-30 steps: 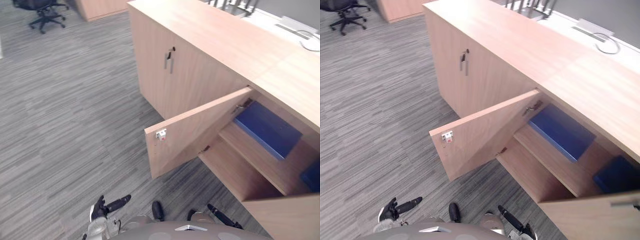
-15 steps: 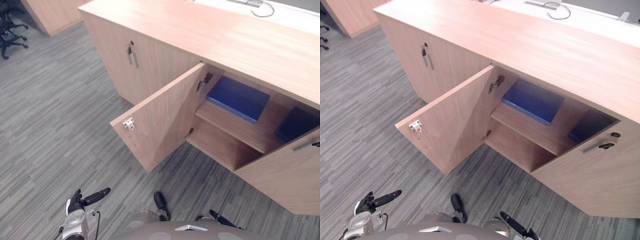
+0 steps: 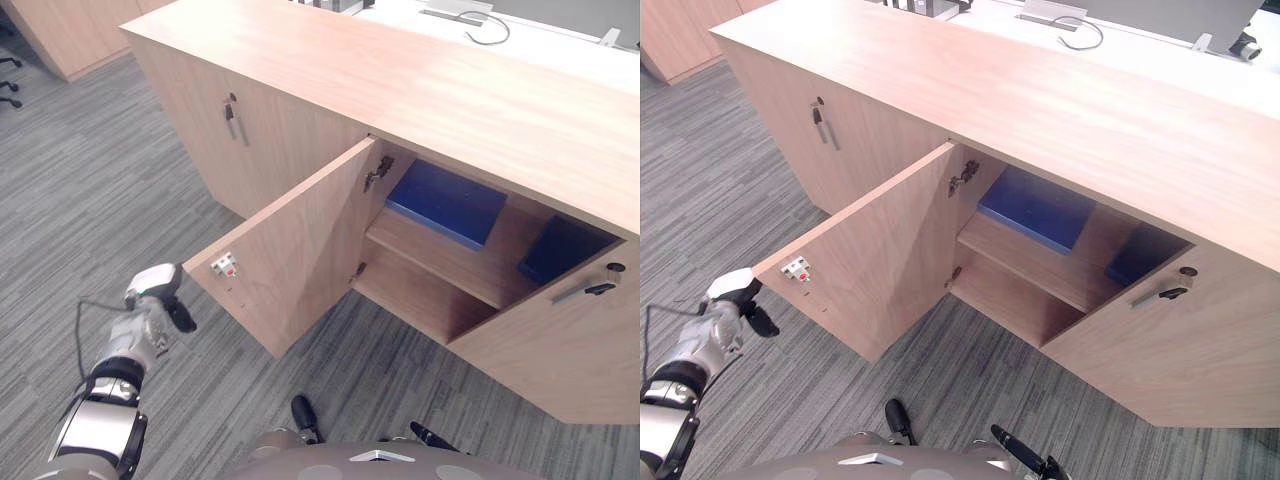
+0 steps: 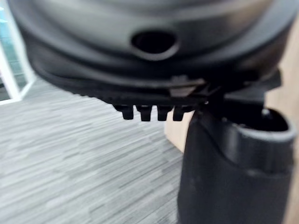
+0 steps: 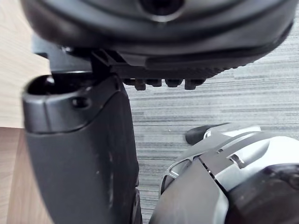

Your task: Walk over to the cabinet, pick up the folder, carry it to the office cabinet, place the folder inside the office cabinet, then close the office cabinet door

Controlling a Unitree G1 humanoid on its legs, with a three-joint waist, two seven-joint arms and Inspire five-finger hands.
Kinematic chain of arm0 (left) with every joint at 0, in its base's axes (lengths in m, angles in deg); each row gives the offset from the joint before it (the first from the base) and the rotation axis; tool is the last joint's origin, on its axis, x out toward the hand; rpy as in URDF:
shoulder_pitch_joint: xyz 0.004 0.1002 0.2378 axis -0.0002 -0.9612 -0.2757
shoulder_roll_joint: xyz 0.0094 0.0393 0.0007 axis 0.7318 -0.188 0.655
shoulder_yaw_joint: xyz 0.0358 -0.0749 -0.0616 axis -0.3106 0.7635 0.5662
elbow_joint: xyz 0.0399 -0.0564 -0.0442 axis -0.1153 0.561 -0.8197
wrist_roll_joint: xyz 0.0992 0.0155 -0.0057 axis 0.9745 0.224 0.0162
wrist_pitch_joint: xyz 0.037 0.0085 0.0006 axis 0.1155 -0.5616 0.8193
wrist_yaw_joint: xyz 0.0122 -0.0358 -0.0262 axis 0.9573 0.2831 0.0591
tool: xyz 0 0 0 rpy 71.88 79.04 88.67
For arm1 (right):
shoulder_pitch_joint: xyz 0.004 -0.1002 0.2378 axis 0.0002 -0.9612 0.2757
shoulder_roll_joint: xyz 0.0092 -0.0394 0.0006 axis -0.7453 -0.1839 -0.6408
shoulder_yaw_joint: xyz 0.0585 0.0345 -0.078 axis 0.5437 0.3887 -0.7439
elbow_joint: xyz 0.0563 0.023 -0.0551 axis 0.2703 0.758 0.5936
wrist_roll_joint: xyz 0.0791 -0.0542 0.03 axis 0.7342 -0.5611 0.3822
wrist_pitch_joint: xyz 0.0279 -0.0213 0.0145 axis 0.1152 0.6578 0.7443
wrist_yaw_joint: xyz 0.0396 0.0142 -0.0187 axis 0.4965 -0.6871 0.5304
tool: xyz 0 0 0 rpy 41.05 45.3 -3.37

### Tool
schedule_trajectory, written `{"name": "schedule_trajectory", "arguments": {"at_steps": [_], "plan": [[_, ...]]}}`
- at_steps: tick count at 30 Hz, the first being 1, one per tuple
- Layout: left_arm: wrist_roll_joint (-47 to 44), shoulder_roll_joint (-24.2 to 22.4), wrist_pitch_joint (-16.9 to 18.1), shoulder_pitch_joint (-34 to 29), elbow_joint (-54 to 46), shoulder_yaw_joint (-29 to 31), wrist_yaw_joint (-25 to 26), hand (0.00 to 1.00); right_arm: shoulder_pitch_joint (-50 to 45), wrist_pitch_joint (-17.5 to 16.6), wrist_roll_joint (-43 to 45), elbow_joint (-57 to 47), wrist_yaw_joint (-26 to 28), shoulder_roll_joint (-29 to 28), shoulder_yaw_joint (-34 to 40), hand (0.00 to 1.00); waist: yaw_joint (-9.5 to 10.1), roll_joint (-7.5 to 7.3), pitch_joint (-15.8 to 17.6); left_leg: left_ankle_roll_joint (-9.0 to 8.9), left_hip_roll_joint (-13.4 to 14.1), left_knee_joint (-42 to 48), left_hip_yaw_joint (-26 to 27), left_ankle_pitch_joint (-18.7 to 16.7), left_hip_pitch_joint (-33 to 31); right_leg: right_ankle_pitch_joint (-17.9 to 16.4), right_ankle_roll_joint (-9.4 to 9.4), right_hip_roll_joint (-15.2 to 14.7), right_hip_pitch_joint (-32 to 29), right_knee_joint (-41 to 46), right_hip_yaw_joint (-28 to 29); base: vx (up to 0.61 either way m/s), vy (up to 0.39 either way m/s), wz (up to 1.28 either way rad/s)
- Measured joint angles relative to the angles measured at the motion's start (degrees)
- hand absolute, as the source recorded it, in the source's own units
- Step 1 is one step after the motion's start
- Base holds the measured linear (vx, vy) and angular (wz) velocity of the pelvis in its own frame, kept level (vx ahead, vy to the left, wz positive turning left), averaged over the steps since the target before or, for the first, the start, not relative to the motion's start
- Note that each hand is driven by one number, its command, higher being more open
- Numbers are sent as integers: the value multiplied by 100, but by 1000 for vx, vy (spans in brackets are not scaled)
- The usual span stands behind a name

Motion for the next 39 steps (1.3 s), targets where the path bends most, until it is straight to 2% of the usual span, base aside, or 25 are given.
{"name": "schedule_trajectory", "arguments": {"at_steps": [6,9,13,16,18,21,25,26,29,32,37,39], "plan": [[450,78,-9,298,-761,-845,569,100,-20,-114,106,-8,-15,13,-150,100,-115,-6,17,-8,-2,-4,-202,-4,83,-4,-10,-2,50,-23,89,60,-44,-10],[473,83,147,252,-1278,-1469,861,100,-44,-152,211,-9,-50,21,-233,100,-71,-3,29,-12,-12,-5,-270,-7,76,-4,-12,-13,66,-16,38,22,-9,11],[459,-51,269,50,-2152,-2199,983,100,3,-239,248,-22,-125,18,-254,100,-49,-16,38,-27,-61,-7,-316,-18,66,5,4,-73,62,-2,-4,-24,44,9],[429,-584,377,-176,-2811,-2894,994,100,72,-237,250,-22,-234,28,-361,100,-141,-14,36,-43,-137,-8,-326,-95,21,5,10,-152,-6,21,6,-32,115,-3],[371,-962,388,-331,-2897,-2966,1017,100,81,-234,257,-22,-303,26,-378,100,-173,-11,37,-9,-182,-7,-320,-131,-28,22,39,-202,-64,32,9,4,111,-2],[143,-1402,461,-582,-2921,-3378,1089,100,74,-224,299,-14,-417,24,-431,100,-167,-13,34,66,-265,-6,-320,-153,-29,58,96,-279,-63,33,14,41,91,2],[-81,-1664,973,-752,-2921,-4210,793,100,172,-225,295,-14,-478,24,-473,100,-211,-14,28,138,-346,-4,-326,-147,-27,126,197,-304,-30,-38,9,49,30,2],[-100,-1763,1169,-839,-2920,-4622,589,100,237,-226,285,-13,-505,30,-483,100,-303,-16,27,147,-361,-3,-358,-145,-25,129,202,-308,-14,-48,-3,31,-16,3],[-328,-2013,1445,-986,-2909,-4992,142,100,266,-163,111,13,-463,18,-380,100,-331,-18,23,164,-356,-4,-389,-133,-10,139,217,-296,12,-54,-6,7,-42,0],[-647,-2154,1533,-913,-2907,-5050,-265,100,327,126,-277,165,-97,19,150,100,-323,-1,5,194,-333,-7,-519,-104,37,128,198,-283,129,-116,-148,-27,-40,15],[-993,-2147,1533,-910,-2868,-4977,-583,100,308,353,-725,308,258,78,457,100,-317,44,-76,196,-339,-8,-605,-102,76,77,126,-276,207,-126,-242,-23,-29,10],[-1002,-2152,1539,-1006,-2638,-4681,-652,100,309,410,-753,309,374,75,568,100,-335,27,-87,200,-341,-7,-619,-99,76,83,137,-275,218,-132,-264,-4,-5,2]]}}
